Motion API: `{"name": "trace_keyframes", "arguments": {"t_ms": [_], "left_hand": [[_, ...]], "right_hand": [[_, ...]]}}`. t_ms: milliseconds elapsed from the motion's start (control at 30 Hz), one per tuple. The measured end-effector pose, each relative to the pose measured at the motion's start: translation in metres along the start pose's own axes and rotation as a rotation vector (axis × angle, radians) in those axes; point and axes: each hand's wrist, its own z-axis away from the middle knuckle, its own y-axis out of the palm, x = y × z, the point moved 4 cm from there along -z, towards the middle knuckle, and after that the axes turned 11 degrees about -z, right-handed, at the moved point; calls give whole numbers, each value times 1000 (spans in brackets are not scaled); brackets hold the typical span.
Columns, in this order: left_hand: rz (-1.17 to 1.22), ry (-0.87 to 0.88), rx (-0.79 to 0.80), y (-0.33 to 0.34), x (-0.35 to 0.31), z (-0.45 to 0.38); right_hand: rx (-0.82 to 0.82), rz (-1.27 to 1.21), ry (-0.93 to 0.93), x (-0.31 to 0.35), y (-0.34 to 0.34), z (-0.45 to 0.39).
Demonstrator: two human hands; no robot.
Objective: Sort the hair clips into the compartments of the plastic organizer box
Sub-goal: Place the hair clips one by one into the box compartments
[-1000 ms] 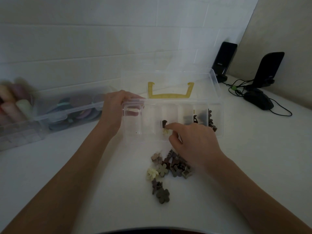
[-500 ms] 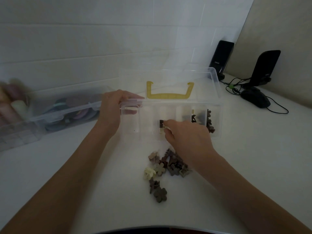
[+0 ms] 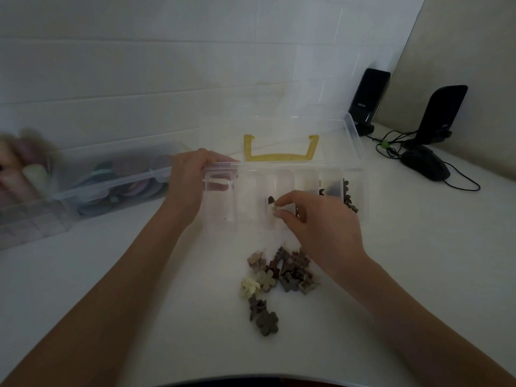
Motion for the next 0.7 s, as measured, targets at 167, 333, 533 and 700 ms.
{"name": "trace_keyframes", "arguments": {"t_ms": [167,333,533,700], "left_hand": [[11,-2,-2,-1,0,-1],[13,-26,-18,-1,0,-1],[20,7,3,-1,0,-1],[43,1,12,-1,0,-1]], "right_hand": [[-50,-244,32,-6,-3,-2],[-93,-172,-21,-5,-5,0],[-210,-40,-158,2,-8,1],[-207,-27,-152,2,-3,1]]}}
